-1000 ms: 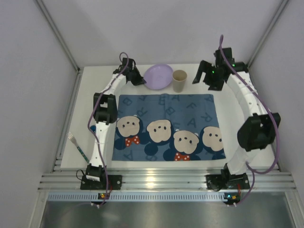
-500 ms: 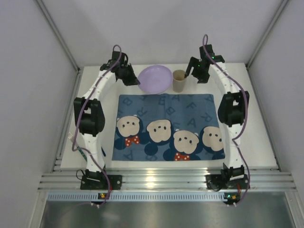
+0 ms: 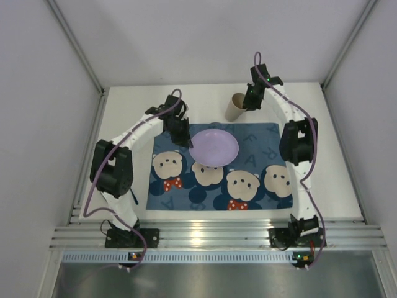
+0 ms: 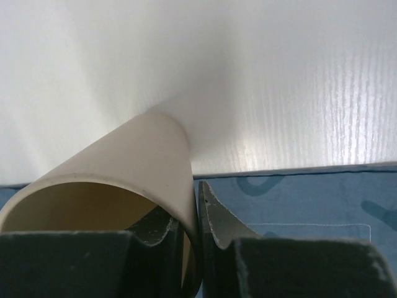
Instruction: Set the dinner table for one person
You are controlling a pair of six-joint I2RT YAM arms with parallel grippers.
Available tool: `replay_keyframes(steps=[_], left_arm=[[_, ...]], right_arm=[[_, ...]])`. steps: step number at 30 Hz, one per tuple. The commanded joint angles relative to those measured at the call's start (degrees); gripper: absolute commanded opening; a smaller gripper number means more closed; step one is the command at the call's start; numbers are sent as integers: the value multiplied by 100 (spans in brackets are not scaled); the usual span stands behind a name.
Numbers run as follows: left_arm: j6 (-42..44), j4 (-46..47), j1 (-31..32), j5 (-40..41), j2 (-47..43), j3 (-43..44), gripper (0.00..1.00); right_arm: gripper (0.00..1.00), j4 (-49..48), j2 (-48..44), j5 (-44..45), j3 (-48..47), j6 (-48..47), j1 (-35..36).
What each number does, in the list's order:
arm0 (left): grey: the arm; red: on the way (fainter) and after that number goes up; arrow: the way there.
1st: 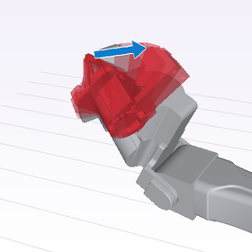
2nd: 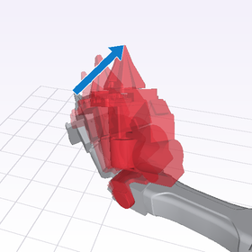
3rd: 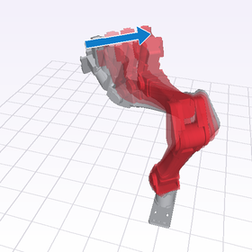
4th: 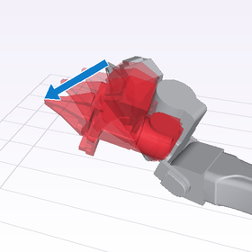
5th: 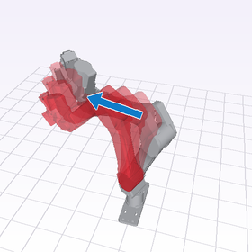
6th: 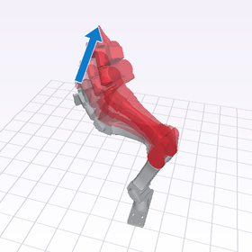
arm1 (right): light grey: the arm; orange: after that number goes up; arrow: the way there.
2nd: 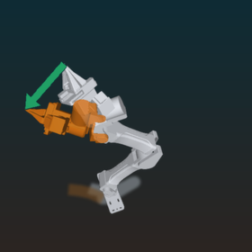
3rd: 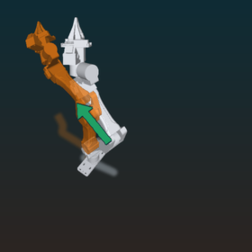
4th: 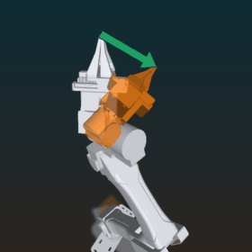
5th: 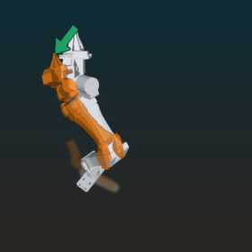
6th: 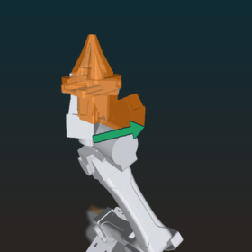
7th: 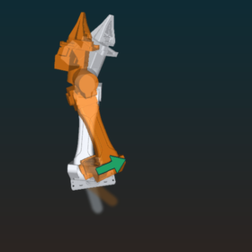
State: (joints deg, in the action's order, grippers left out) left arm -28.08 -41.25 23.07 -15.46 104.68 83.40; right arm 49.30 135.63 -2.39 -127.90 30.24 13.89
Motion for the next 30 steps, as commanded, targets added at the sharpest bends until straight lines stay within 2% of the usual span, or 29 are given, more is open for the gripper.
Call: replay_keyframes(steps=[1, 6, 11, 16, 20, 21, 23, 25, 27, 30], left_arm=[[65, 30, 153, 184, 235, -69, 0], [100, 223, 365, 219, 570, -192, 0], [127, 373, 444, 359, 992, -455, 0], [92, 373, 462, 632, 1116, -736, 0], [39, 373, 470, 650, 975, -798, 26], [22, 373, 470, 667, 923, -807, 40], [-40, 311, 479, 729, 782, -816, 50], [-66, 250, 488, 764, 650, -781, 64], [-67, 109, 497, 843, 501, -755, 98], [-66, -84, 497, 966, 264, -693, 98]], right_arm=[[0, -9, -291, 213, -200, -106, 17], [0, 115, -686, 362, -253, -255, 0], [0, 597, -1626, 608, -148, -361, -53], [0, 888, -2776, 924, 774, -396, -71], [0, 1135, -3209, 1468, 1634, -422, -71], [0, 1074, -3279, 1548, 1862, -405, -114], [0, 915, -3420, 1531, 2373, -378, -185], [0, 793, -3456, 1619, 2689, -361, -185], [0, 643, -3456, 1619, 3049, -361, -194], [0, 230, -3456, 1558, 3489, -361, -202]])
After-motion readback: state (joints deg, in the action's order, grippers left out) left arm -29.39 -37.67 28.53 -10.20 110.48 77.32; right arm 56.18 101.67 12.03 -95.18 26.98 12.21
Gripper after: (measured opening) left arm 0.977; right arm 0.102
